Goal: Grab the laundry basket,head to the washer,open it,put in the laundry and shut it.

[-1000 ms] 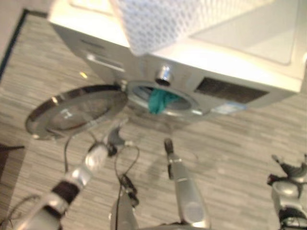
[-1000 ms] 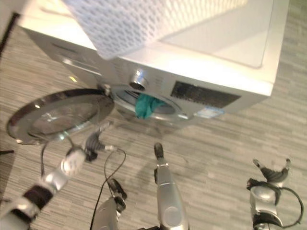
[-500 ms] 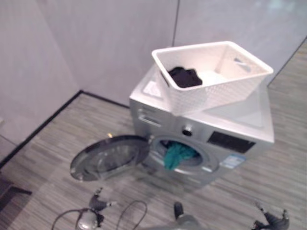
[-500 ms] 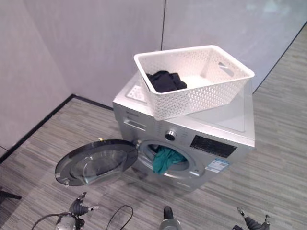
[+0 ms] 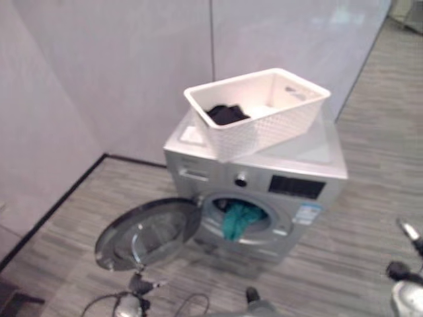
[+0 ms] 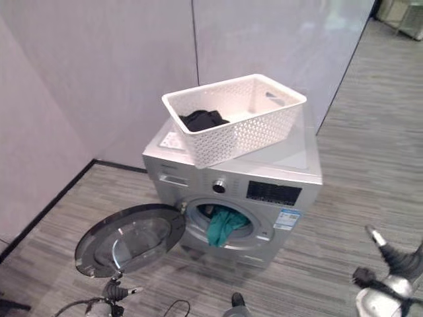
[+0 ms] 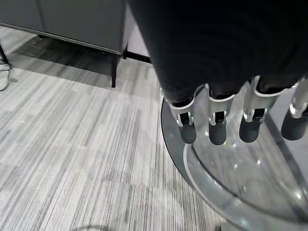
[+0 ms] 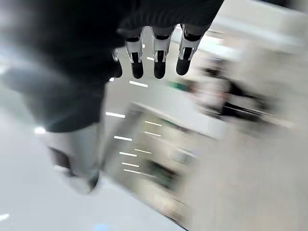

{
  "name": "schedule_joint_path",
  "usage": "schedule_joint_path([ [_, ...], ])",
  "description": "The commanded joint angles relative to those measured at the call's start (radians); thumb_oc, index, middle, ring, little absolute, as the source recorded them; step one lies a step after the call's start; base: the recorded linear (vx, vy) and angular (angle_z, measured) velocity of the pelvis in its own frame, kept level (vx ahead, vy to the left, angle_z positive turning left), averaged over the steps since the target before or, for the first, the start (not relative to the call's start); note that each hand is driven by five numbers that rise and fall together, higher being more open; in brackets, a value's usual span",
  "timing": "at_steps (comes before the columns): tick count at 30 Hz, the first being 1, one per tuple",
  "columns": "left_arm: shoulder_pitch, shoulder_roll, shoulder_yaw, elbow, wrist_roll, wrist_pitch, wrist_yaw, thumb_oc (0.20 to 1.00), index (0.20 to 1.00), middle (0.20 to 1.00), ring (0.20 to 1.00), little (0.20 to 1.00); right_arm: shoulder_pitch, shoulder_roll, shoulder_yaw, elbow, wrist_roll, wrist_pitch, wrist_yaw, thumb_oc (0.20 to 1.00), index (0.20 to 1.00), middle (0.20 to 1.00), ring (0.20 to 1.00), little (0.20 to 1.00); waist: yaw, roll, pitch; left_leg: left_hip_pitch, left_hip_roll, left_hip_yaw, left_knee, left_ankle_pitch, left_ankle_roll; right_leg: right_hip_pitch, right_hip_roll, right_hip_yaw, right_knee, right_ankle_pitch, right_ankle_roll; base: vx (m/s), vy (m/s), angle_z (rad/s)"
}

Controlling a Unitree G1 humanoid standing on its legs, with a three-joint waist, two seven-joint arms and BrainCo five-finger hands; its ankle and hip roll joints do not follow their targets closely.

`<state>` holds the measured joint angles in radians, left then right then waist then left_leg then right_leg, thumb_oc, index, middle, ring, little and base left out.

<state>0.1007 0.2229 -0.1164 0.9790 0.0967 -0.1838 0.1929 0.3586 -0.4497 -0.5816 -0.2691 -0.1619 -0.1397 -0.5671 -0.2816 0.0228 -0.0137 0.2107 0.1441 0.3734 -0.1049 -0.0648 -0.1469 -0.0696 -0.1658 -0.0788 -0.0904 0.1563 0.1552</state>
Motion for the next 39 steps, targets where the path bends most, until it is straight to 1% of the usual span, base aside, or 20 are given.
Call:
schedule_joint_path([
  [1, -0.075, 0.065, 0.021, 0.041, 0.062, -0.023, -0.003, 1.000, 1.000, 1.000, 1.000, 1.000, -0.143, -0.172, -0.138, -0.102, -0.251, -0.015, 0.013, 1.000, 1.000, 1.000, 1.000, 1.000, 0.034, -0.045, 0.029, 0.069, 0.051, -0.063, 0.057, -0.117, 0.030, -0.075, -0.090, 0.002, 0.119, -0.003, 0.107, 0.03, -0.004, 0.05],
  [3, -0.075, 0.065, 0.017, 0.037, 0.065, -0.022, -0.005, 1.000, 1.000, 1.000, 1.000, 1.000, -0.156, -0.201, -0.152, -0.114, -0.264, -0.007, 0.013, 1.000, 1.000, 1.000, 1.000, 1.000, 0.039, -0.052, 0.026, 0.062, 0.047, -0.066, 0.055, -0.108, 0.030, -0.078, -0.094, 0.001, 0.116, 0.004, 0.107, 0.00, -0.022, 0.08],
  [4, -0.073, 0.074, 0.003, 0.034, 0.072, -0.021, -0.011, 1.000, 1.000, 1.000, 1.000, 1.000, -0.196, -0.284, -0.162, -0.114, -0.249, -0.003, 0.029, 1.000, 1.000, 1.000, 1.000, 1.000, 0.057, -0.065, 0.021, 0.061, 0.055, -0.075, 0.054, -0.114, 0.029, -0.068, -0.092, -0.010, 0.115, -0.003, 0.107, 0.00, -0.023, 0.13],
  [5, -0.074, 0.072, 0.004, 0.034, 0.072, -0.021, -0.011, 1.000, 1.000, 1.000, 1.000, 1.000, -0.199, -0.288, -0.161, -0.110, -0.247, -0.003, 0.028, 1.000, 1.000, 1.000, 1.000, 1.000, 0.056, -0.066, 0.022, 0.058, 0.053, -0.075, 0.054, -0.108, 0.028, -0.070, -0.094, -0.009, 0.114, 0.002, 0.107, 0.01, -0.030, 0.17],
  [7, -0.078, 0.081, -0.011, 0.034, 0.074, -0.018, -0.026, 1.000, 1.000, 1.000, 1.000, 1.000, -0.232, -0.393, -0.145, -0.072, -0.222, 0.013, 0.066, 1.000, 1.000, 1.000, 1.000, 1.000, 0.072, -0.085, 0.017, 0.051, 0.053, -0.083, 0.054, -0.104, 0.027, -0.066, -0.098, -0.016, 0.111, 0.004, 0.107, 0.00, -0.021, 0.16],
  [9, -0.080, 0.097, -0.025, 0.036, 0.069, -0.012, -0.044, 1.000, 1.000, 1.000, 1.000, 1.000, -0.256, -0.521, -0.103, -0.003, -0.180, 0.036, 0.149, 1.000, 1.000, 1.000, 1.000, 1.000, 0.090, -0.105, 0.017, 0.045, 0.057, -0.089, 0.056, -0.101, 0.023, -0.060, -0.100, -0.026, 0.108, 0.004, 0.107, -0.01, -0.013, 0.05],
  [10, -0.079, 0.094, -0.023, 0.035, 0.067, -0.012, -0.045, 1.000, 1.000, 1.000, 1.000, 1.000, -0.266, -0.534, -0.095, 0.011, -0.175, 0.034, 0.149, 1.000, 1.000, 1.000, 1.000, 1.000, 0.087, -0.102, 0.016, 0.044, 0.056, -0.090, 0.057, -0.100, 0.024, -0.060, -0.101, -0.026, 0.107, 0.005, 0.107, -0.01, -0.015, 0.05],
  [13, -0.090, 0.103, -0.046, 0.052, 0.030, 0.001, -0.085, 1.000, 1.000, 1.000, 1.000, 1.000, -0.334, -0.722, 0.016, 0.126, 0.043, 0.041, 0.373, 1.000, 1.000, 1.000, 1.000, 1.000, 0.107, -0.130, 0.020, 0.034, 0.061, -0.098, 0.059, -0.090, 0.017, -0.054, -0.104, -0.038, 0.104, 0.006, 0.107, -0.02, -0.014, 0.23],
  [16, -0.080, 0.112, -0.076, 0.051, 0.007, -0.005, -0.130, 1.000, 1.000, 1.000, 1.000, 1.000, -0.385, -0.901, 0.065, 0.257, 0.218, 0.049, 0.535, 1.000, 1.000, 1.000, 1.000, 1.000, 0.121, -0.143, 0.023, 0.031, 0.074, -0.102, 0.058, -0.082, 0.004, -0.047, -0.100, -0.049, 0.098, 0.004, 0.105, 0.00, -0.007, 0.05],
  [17, -0.080, 0.111, -0.074, 0.051, 0.006, -0.005, -0.130, 1.000, 1.000, 1.000, 1.000, 1.000, -0.397, -0.905, 0.075, 0.264, 0.219, 0.046, 0.535, 1.000, 1.000, 1.000, 1.000, 1.000, 0.118, -0.145, 0.021, 0.027, 0.071, -0.102, 0.057, -0.078, 0.004, -0.050, -0.103, -0.048, 0.097, 0.007, 0.105, -0.01, -0.006, 0.08],
  [18, -0.075, 0.123, -0.094, 0.049, -0.007, -0.004, -0.155, 1.000, 1.000, 1.000, 1.000, 1.000, -0.445, -1.024, 0.128, 0.370, 0.293, 0.069, 0.618, 1.000, 1.000, 1.000, 1.000, 1.000, 0.130, -0.156, 0.021, 0.021, 0.075, -0.104, 0.052, -0.067, -0.003, -0.053, -0.103, -0.053, 0.095, 0.007, 0.105, -0.02, 0.001, 0.15],
  [19, -0.083, 0.135, -0.117, 0.056, -0.025, -0.002, -0.168, 1.000, 1.000, 1.000, 1.000, 1.000, -0.584, -1.111, 0.266, 0.466, 0.341, 0.072, 0.668, 1.000, 1.000, 1.000, 1.000, 1.000, 0.149, -0.163, 0.027, 0.018, 0.081, -0.102, 0.047, -0.056, -0.011, -0.055, -0.099, -0.055, 0.093, 0.004, 0.103, -0.01, 0.003, 0.08],
  [20, -0.081, 0.134, -0.113, 0.057, -0.025, -0.003, -0.168, 1.000, 1.000, 1.000, 1.000, 1.000, -0.621, -1.112, 0.304, 0.474, 0.342, 0.070, 0.668, 1.000, 1.000, 1.000, 1.000, 1.000, 0.146, -0.162, 0.026, 0.019, 0.080, -0.101, 0.046, -0.056, -0.012, -0.055, -0.099, -0.054, 0.093, 0.004, 0.103, -0.01, 0.008, 0.08],
  [25, -0.099, 0.161, -0.111, 0.106, -0.082, 0.007, -0.175, 1.000, 1.000, 1.000, 1.000, 1.000, -1.229, -1.126, 0.911, 0.641, 0.386, 0.079, 0.738, 1.000, 1.000, 1.000, 1.000, 1.000, 0.174, -0.198, 0.031, -0.002, 0.097, -0.103, 0.038, -0.027, -0.030, -0.059, -0.083, -0.064, 0.084, -0.010, 0.098, 0.00, -0.007, -0.05],
  [27, -0.097, 0.157, -0.104, 0.120, -0.086, 0.007, -0.176, 1.000, 1.000, 1.000, 1.000, 1.000, -1.506, -1.088, 1.185, 0.704, 0.386, 0.081, 0.752, 1.000, 1.000, 1.000, 1.000, 1.000, 0.163, -0.196, 0.027, -0.011, 0.104, -0.106, 0.035, -0.017, -0.035, -0.062, -0.078, -0.067, 0.080, -0.014, 0.096, 0.00, -0.008, -0.02],
  [28, -0.095, 0.150, -0.099, 0.121, -0.086, 0.007, -0.176, 1.000, 1.000, 1.000, 1.000, 1.000, -1.559, -1.083, 1.238, 0.713, 0.388, 0.080, 0.752, 1.000, 1.000, 1.000, 1.000, 1.000, 0.158, -0.189, 0.025, -0.011, 0.104, -0.106, 0.035, -0.017, -0.035, -0.062, -0.078, -0.067, 0.080, -0.014, 0.096, -0.01, -0.017, 0.04],
  [29, -0.092, 0.140, -0.107, 0.126, -0.081, 0.007, -0.177, 1.000, 1.000, 1.000, 1.000, 1.000, -1.733, -1.035, 1.409, 0.766, 0.384, 0.083, 0.759, 1.000, 1.000, 1.000, 1.000, 1.000, 0.154, -0.176, 0.024, -0.018, 0.110, -0.107, 0.030, -0.010, -0.039, -0.066, -0.073, -0.071, 0.076, -0.017, 0.094, -0.01, -0.022, 0.05],
  [32, -0.098, 0.132, -0.111, 0.143, -0.089, 0.009, -0.172, 1.000, 1.000, 1.000, 1.000, 1.000, -1.840, -0.942, 1.508, 0.851, 0.372, 0.085, 0.759, 1.000, 1.000, 1.000, 1.000, 1.000, 0.161, -0.165, 0.027, -0.035, 0.117, -0.111, 0.028, 0.001, -0.043, -0.074, -0.066, -0.078, 0.074, -0.021, 0.091, 0.00, -0.014, 0.02],
  [36, -0.110, 0.130, -0.111, 0.157, -0.099, 0.010, -0.165, 1.000, 1.000, 1.000, 1.000, 1.000, -1.848, -0.851, 1.502, 0.888, 0.339, 0.096, 0.751, 1.000, 1.000, 1.000, 1.000, 1.000, 0.173, -0.151, 0.040, -0.058, 0.125, -0.126, 0.028, 0.017, -0.046, -0.084, -0.062, -0.085, 0.077, -0.030, 0.084, -0.01, -0.011, 0.06],
  [39, -0.114, 0.125, -0.114, 0.163, -0.100, 0.013, -0.162, 1.000, 1.000, 1.000, 1.000, 1.000, -1.829, -0.832, 1.493, 0.857, 0.325, 0.102, 0.751, 1.000, 1.000, 1.000, 1.000, 1.000, 0.174, -0.142, 0.047, -0.075, 0.127, -0.136, 0.030, 0.026, -0.045, -0.091, -0.060, -0.086, 0.080, -0.036, 0.079, -0.02, -0.006, 0.09],
])
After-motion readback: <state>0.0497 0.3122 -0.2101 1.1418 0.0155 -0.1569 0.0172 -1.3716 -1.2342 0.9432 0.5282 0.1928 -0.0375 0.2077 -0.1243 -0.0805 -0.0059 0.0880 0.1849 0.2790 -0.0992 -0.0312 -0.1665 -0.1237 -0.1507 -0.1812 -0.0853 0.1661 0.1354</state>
